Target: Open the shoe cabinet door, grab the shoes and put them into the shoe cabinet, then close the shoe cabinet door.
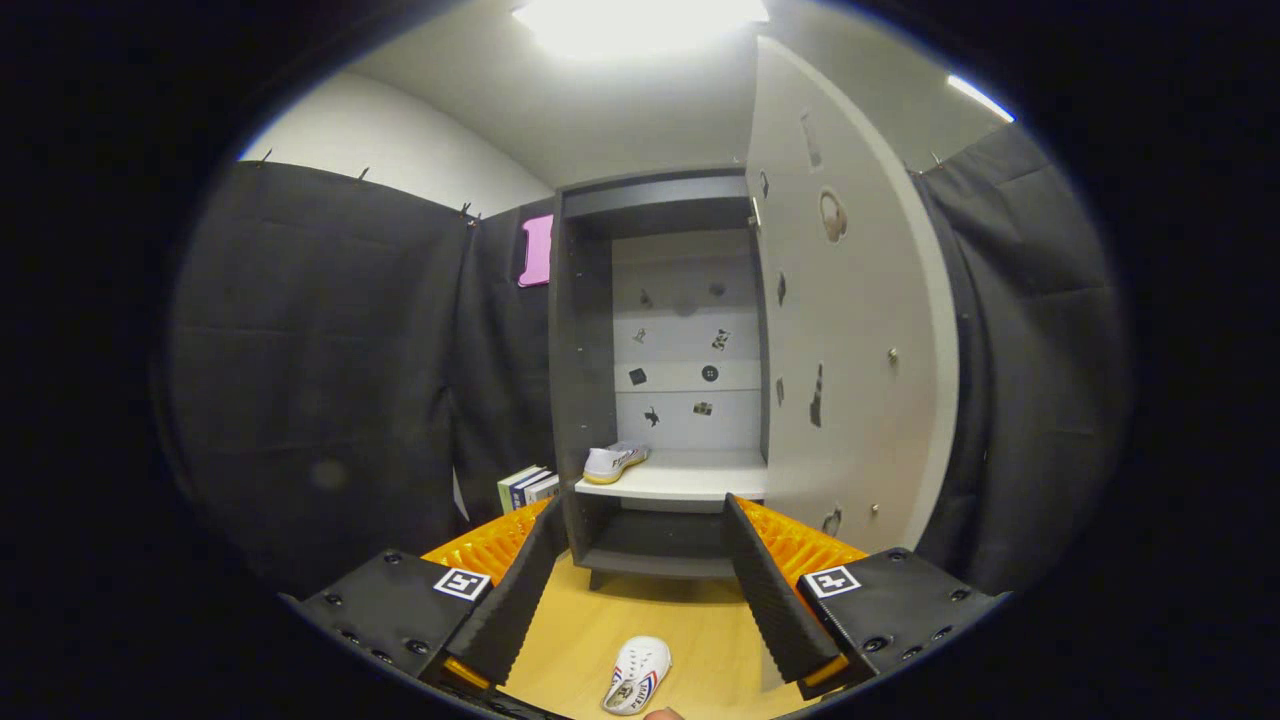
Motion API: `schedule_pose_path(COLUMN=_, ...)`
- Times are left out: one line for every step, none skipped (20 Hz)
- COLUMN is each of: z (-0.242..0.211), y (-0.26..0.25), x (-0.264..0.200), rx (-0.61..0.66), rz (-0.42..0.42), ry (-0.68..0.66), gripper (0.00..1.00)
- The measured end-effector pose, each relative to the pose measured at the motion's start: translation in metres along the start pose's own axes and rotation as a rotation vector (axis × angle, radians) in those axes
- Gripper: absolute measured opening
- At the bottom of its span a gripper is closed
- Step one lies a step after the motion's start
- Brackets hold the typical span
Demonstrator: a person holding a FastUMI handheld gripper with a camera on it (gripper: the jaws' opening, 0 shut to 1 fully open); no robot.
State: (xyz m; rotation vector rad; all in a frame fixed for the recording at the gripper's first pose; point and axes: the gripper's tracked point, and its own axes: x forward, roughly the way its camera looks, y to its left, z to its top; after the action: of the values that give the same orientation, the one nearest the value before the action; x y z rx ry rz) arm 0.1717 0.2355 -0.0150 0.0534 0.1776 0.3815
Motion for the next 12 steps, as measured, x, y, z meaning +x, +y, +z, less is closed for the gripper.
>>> schedule_pose_path(z=-0.016, y=0.005, x=0.009, rx=0.000, rz=0.003, ry=0.023, gripper=0.98)
schedule_pose_path(z=-0.028, y=0.007, x=0.014, rx=0.001, rz=0.006, ry=0.044, gripper=0.98)
schedule_pose_path(z=-0.042, y=0.011, x=0.026, rx=0.003, rz=0.008, ry=0.067, gripper=0.98)
schedule_pose_path(z=-0.054, y=0.013, x=0.035, rx=0.005, rz=0.011, ry=0.089, gripper=0.98)
schedule_pose_path(z=-0.066, y=0.015, x=0.041, rx=0.005, rz=0.014, ry=0.106, gripper=0.98)
schedule_pose_path(z=-0.080, y=0.016, x=0.049, rx=0.002, rz=0.015, ry=0.119, gripper=0.98)
schedule_pose_path(z=-0.093, y=0.017, x=0.055, rx=-0.001, rz=0.013, ry=0.134, gripper=0.98)
schedule_pose_path(z=-0.104, y=0.017, x=0.059, rx=0.000, rz=0.010, ry=0.150, gripper=0.98)
schedule_pose_path(z=-0.115, y=0.019, x=0.064, rx=0.004, rz=0.010, ry=0.165, gripper=0.98)
schedule_pose_path(z=-0.125, y=0.018, x=0.068, rx=0.010, rz=0.009, ry=0.179, gripper=0.98)
schedule_pose_path(z=-0.138, y=0.018, x=0.074, rx=0.014, rz=0.006, ry=0.197, gripper=0.98)
schedule_pose_path(z=-0.151, y=0.017, x=0.079, rx=0.017, rz=0.002, ry=0.221, gripper=0.98)
